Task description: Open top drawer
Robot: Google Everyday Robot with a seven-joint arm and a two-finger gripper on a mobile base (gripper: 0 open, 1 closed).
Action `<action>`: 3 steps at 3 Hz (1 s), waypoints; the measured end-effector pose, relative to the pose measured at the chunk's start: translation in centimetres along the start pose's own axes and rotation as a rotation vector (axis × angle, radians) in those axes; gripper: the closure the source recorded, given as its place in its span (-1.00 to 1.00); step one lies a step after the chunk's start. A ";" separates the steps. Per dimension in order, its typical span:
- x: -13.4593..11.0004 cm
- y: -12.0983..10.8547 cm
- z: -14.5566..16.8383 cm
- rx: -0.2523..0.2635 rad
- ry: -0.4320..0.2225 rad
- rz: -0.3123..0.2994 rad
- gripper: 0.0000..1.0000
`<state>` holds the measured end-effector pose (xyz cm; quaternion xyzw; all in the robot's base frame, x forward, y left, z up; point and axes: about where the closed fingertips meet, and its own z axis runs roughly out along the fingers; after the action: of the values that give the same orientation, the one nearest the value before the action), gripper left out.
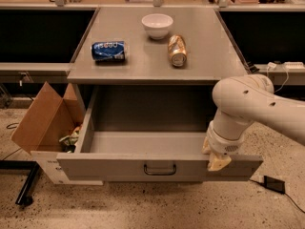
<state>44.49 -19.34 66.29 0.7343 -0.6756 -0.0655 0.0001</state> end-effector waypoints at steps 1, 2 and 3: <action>-0.3 0.8 -0.3 0.006 -0.011 -0.004 0.66; -0.4 0.9 -0.8 0.024 -0.013 -0.010 0.03; -0.8 0.9 -2.4 0.068 -0.013 -0.025 -0.42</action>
Offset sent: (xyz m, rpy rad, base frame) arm -0.0109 0.0069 0.0259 0.0287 -0.0640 0.0169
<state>43.72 -18.81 68.79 0.7417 -0.6684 -0.0472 -0.0299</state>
